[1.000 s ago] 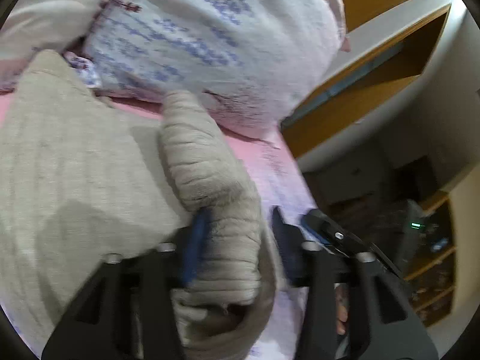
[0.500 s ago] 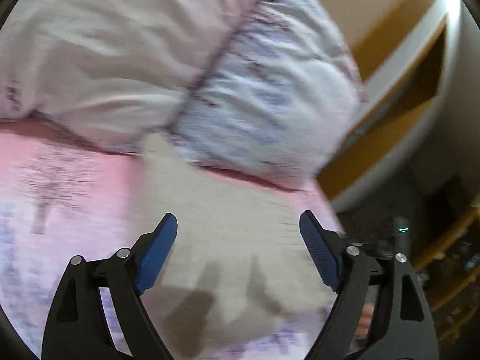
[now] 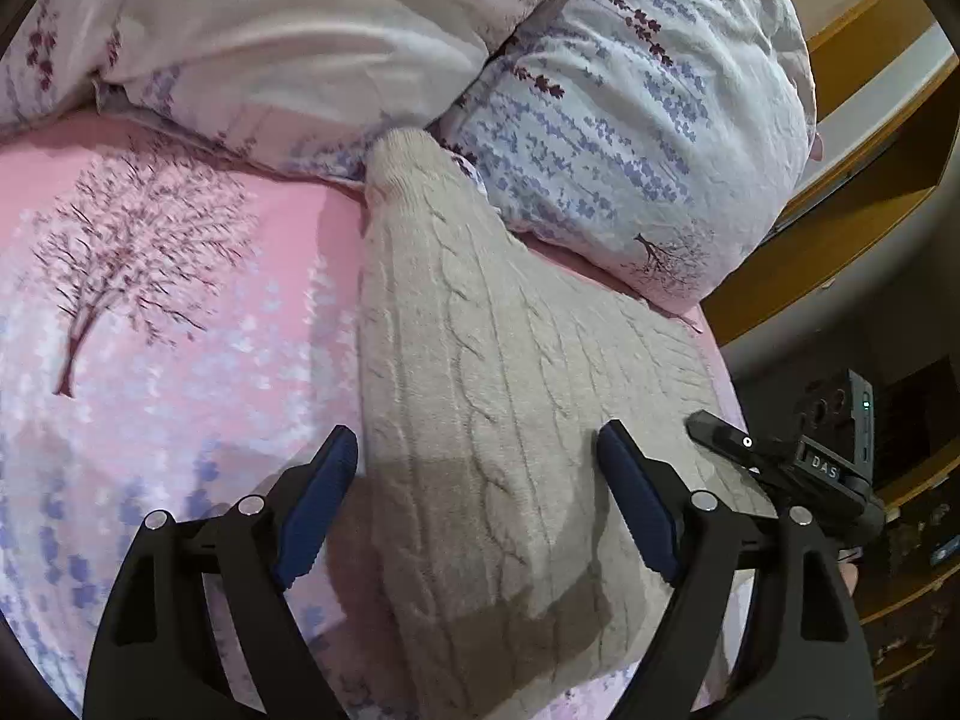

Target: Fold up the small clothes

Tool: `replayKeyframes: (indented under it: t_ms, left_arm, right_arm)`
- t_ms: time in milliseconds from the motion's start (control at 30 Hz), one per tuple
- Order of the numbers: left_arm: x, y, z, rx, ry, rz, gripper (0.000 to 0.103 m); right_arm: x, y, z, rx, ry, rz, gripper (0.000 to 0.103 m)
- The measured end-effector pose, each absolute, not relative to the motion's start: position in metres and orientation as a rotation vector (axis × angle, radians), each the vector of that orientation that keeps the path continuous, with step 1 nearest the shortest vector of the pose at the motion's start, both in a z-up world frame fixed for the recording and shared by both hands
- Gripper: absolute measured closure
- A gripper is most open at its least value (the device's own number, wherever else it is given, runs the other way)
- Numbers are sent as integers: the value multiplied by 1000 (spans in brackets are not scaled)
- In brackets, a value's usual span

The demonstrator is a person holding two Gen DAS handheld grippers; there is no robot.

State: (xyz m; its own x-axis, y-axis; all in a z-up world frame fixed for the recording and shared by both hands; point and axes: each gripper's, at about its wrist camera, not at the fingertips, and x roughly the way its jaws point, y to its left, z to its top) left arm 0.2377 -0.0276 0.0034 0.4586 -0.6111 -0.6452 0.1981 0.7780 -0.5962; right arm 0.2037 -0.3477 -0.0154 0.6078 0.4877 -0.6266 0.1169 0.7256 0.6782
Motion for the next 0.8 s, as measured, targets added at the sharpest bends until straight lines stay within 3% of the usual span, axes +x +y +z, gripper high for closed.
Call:
replayKeyframes:
  t_ms: [67,100,133,500,633,733,800]
  left_arm:
    - [237,-30,3,-483,976,-526,20]
    - [235,-32,4,-480,975,-527,20]
    - [234,-32,3,-479,976,-528,20]
    - [235,-38,9,-468,960,-558,19]
    - [232,-50,8,-413,951,-564,19]
    - [230,-51,3,-426,965,-579,19]
    - [228,-49,2,-436,970,-582,20]
  right_arm:
    - [206,-346,-17,730,907,229,69]
    - [207,-346,-17,719,906,225,83]
    - [207,-344,-16,694,893,232,86]
    - [184,-340,54,409,641,87,95]
    - [194,-364,24,458,762,29,94]
    - [193,-372,2,502,809,19,78]
    - [183,-378,8,543,785,21,61]
